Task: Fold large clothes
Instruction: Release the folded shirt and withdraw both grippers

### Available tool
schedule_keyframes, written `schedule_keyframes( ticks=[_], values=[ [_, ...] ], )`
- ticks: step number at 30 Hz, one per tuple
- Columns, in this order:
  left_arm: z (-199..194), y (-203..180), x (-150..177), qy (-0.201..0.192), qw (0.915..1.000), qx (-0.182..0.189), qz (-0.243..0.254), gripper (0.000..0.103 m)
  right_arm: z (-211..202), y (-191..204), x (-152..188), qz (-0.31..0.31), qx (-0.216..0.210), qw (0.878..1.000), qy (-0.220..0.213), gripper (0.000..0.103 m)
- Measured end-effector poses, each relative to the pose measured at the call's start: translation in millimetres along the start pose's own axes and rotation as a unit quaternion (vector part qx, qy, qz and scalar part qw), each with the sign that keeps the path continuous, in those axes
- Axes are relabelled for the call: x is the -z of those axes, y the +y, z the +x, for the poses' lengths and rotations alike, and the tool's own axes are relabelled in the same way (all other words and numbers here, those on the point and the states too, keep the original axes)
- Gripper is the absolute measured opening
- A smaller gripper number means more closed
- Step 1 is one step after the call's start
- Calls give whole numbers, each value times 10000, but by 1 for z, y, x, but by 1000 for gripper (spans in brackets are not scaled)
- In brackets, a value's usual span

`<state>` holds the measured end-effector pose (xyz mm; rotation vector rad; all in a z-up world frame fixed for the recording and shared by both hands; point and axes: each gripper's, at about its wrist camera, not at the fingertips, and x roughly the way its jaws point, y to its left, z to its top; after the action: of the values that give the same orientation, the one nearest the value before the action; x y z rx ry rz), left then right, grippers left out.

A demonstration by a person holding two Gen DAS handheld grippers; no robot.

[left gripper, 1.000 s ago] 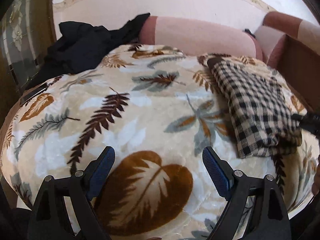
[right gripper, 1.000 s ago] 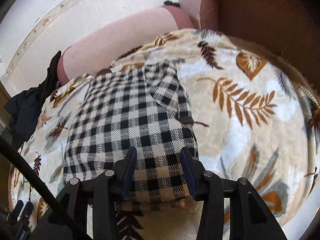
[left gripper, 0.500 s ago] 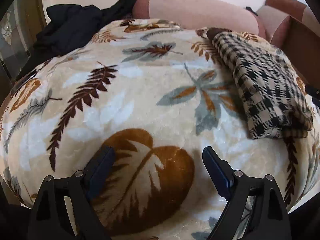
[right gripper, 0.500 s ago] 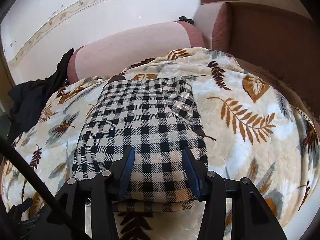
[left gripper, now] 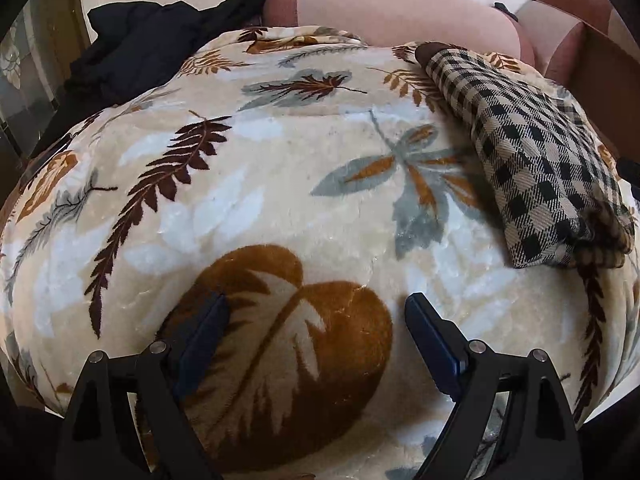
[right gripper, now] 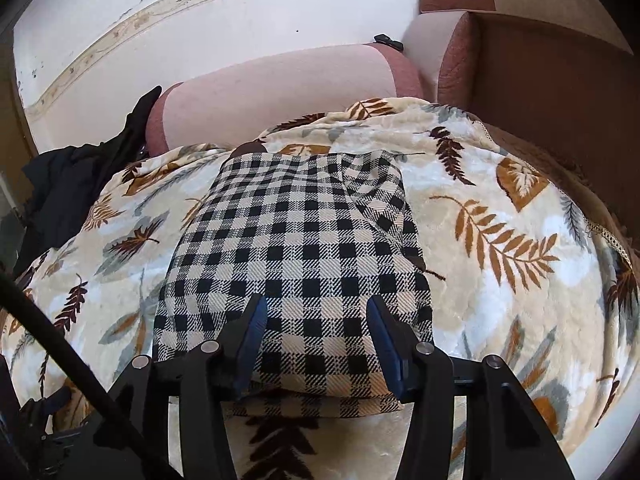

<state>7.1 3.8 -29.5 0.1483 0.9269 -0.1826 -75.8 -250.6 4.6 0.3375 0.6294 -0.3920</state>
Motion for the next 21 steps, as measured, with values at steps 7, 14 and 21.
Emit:
schedule_keyframes(
  ticks=[7,14,21],
  values=[
    [4,0,0,-10,10000,50,-12,94,2,7,4,-114,-22,9999,64,57],
    [3,1,0,-3,10000,94,-20,94,1,23,14,-407,-76,9991,108,57],
    [-18,-2,3,-363,9993,58,-83,94,-15,42,33,-833,60,9965,-42,58]
  ],
)
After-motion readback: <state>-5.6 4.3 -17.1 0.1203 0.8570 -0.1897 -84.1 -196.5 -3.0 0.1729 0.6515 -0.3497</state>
